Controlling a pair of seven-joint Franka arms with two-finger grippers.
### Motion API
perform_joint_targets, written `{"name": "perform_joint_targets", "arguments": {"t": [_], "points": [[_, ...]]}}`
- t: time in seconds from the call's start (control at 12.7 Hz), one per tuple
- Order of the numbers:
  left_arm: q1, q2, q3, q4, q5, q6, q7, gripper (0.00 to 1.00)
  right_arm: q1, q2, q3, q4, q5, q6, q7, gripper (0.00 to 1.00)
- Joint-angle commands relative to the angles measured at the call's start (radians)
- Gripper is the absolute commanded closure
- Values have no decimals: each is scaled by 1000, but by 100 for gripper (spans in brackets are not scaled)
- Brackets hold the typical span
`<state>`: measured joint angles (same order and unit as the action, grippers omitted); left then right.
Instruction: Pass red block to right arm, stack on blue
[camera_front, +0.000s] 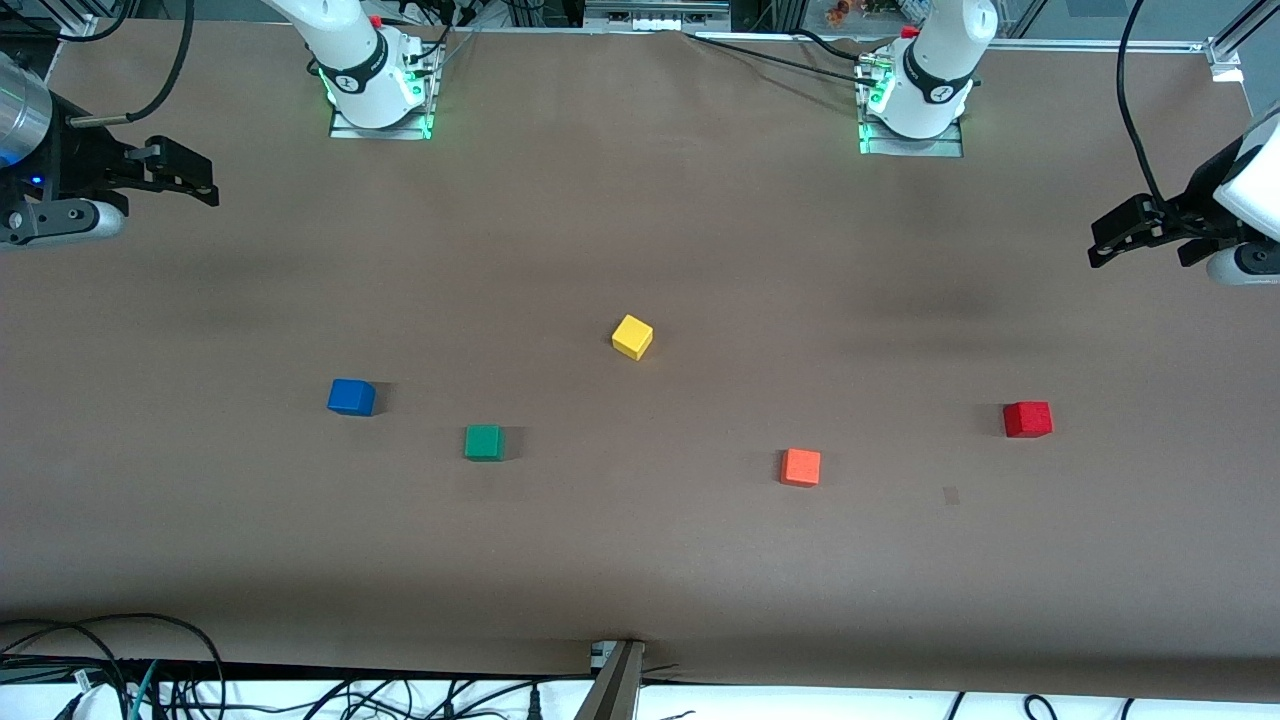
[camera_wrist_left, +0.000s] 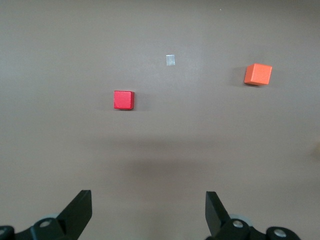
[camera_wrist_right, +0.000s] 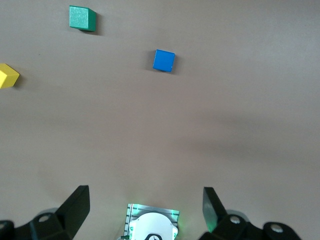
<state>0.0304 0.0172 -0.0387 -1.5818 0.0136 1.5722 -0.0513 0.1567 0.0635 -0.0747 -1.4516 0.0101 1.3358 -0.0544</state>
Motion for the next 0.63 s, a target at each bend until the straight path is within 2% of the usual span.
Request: {"name": "perform_joint_targets", "arguments": {"t": [0.0, 0.55], "points": [[-3, -23, -3, -23, -3, -6, 8, 0, -8, -8, 4, -1, -6, 5, -15, 0], [-1, -10, 3, -10, -1, -5, 10, 0, -8, -8, 4, -1, -4, 5, -13, 0]]}}
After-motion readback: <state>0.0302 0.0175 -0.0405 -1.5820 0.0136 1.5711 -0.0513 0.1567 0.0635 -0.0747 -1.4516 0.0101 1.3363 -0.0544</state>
